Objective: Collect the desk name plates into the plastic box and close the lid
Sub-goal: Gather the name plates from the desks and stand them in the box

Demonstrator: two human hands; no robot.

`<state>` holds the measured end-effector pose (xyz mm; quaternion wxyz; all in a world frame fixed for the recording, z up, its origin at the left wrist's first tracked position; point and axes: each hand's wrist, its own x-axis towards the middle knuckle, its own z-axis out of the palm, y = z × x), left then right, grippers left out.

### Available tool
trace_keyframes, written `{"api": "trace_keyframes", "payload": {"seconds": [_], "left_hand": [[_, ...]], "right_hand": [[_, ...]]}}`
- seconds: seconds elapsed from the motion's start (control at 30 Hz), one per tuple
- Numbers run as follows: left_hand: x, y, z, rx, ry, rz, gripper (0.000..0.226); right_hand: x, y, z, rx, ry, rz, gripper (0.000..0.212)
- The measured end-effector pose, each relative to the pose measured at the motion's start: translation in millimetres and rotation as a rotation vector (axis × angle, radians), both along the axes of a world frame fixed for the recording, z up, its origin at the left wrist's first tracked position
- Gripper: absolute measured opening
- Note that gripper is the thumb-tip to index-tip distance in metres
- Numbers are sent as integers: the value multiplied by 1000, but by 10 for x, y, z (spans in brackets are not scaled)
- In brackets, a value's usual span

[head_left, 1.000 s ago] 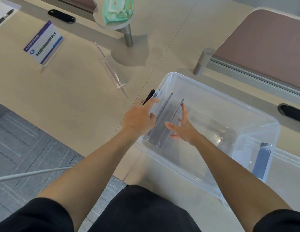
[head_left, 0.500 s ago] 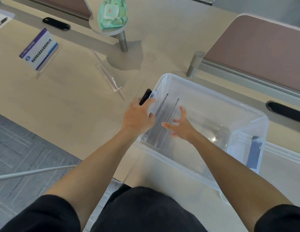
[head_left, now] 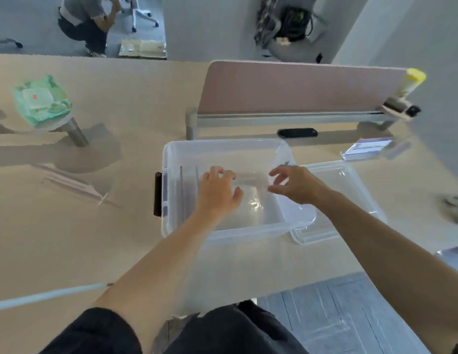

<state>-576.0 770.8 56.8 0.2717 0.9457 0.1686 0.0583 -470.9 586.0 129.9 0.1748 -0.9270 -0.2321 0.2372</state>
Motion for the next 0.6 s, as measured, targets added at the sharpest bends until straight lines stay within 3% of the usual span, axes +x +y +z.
{"api": "trace_keyframes", "payload": {"seconds": [0.23,0.4,0.6], "left_hand": [[436,-1073,282,-89,33,-331,44],[718,-1881,388,-123,51,-501,42],[979,-2965,410,-52,123,-634,35]], "right_hand": [[-54,-1328,415,73,-89,-339,35],[-171,-2270,362,121,-86,-548,31],[-162,-3418,252,171,-90,-631,33]]}}
